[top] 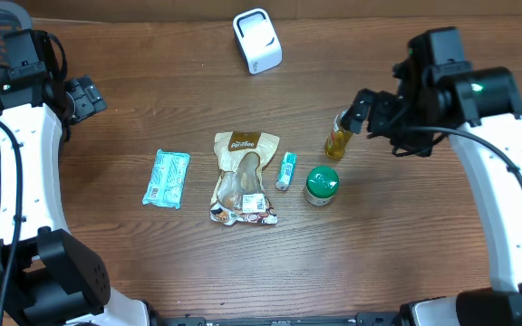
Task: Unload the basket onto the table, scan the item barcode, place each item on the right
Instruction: 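Move the right gripper over the green-lidded jar, then lower the open right gripper down around the green-lidded jar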
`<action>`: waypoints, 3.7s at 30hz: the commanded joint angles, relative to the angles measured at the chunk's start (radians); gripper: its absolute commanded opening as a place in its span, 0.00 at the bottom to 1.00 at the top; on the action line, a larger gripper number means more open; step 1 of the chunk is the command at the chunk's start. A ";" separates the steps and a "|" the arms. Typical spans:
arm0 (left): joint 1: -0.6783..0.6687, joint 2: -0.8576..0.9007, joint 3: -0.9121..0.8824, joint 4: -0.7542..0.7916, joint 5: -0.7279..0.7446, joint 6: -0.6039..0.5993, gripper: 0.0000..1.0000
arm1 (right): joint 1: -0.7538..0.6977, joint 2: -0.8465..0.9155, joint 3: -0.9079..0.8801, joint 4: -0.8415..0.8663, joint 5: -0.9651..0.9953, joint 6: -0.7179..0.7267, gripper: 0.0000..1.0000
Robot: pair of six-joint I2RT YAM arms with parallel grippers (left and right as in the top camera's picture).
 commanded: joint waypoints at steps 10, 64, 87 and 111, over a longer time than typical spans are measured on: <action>0.009 -0.009 0.018 0.005 -0.013 0.012 1.00 | 0.202 0.038 0.010 -0.029 0.146 0.172 1.00; 0.009 -0.009 0.018 0.005 -0.013 0.012 1.00 | 0.260 0.043 -0.476 0.343 0.105 0.202 1.00; 0.009 -0.009 0.018 0.004 -0.013 0.011 0.99 | 0.274 0.055 -0.514 0.425 0.171 0.198 1.00; 0.009 -0.009 0.018 0.005 -0.013 0.012 1.00 | 0.362 0.055 -0.514 0.441 0.364 0.197 0.98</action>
